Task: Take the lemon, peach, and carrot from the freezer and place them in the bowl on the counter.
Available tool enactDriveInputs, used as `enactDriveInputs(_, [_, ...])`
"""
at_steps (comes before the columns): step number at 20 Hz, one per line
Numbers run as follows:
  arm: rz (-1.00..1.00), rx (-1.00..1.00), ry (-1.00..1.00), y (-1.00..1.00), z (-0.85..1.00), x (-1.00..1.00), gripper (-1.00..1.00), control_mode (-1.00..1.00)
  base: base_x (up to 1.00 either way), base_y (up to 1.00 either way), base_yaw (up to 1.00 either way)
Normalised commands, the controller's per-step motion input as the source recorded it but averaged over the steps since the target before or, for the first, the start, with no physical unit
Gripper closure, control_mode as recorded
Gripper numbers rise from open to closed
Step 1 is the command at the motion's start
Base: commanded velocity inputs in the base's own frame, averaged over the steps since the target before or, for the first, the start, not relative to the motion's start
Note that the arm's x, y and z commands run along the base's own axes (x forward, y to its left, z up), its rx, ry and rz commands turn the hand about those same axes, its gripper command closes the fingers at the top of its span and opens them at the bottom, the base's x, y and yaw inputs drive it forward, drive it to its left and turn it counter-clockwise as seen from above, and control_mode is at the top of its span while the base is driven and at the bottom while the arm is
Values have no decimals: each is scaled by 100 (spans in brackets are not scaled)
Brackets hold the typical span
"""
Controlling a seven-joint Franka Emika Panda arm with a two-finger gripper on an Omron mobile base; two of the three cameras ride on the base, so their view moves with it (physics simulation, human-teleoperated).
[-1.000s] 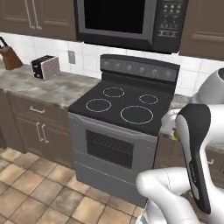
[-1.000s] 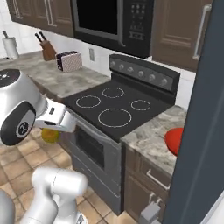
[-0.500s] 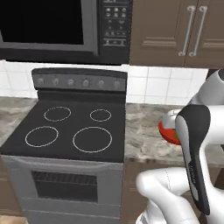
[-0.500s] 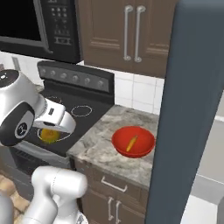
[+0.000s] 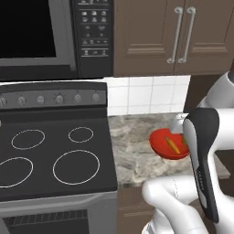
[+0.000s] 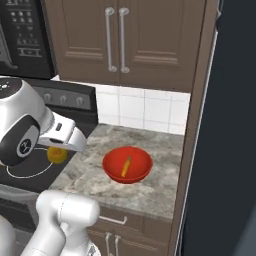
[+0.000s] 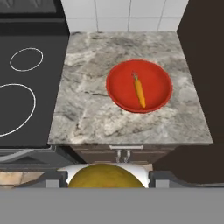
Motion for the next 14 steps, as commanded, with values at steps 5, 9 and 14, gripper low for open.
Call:
enactDriveInputs(5, [0, 0, 0, 0, 0, 0, 100, 100, 37, -23, -47])
enactDriveInputs(9, [0, 0, 0, 0, 0, 0, 100, 100, 16, -24, -37])
enactDriveInputs(14, [0, 0, 0, 0, 0, 0, 100, 100, 0, -25, -46])
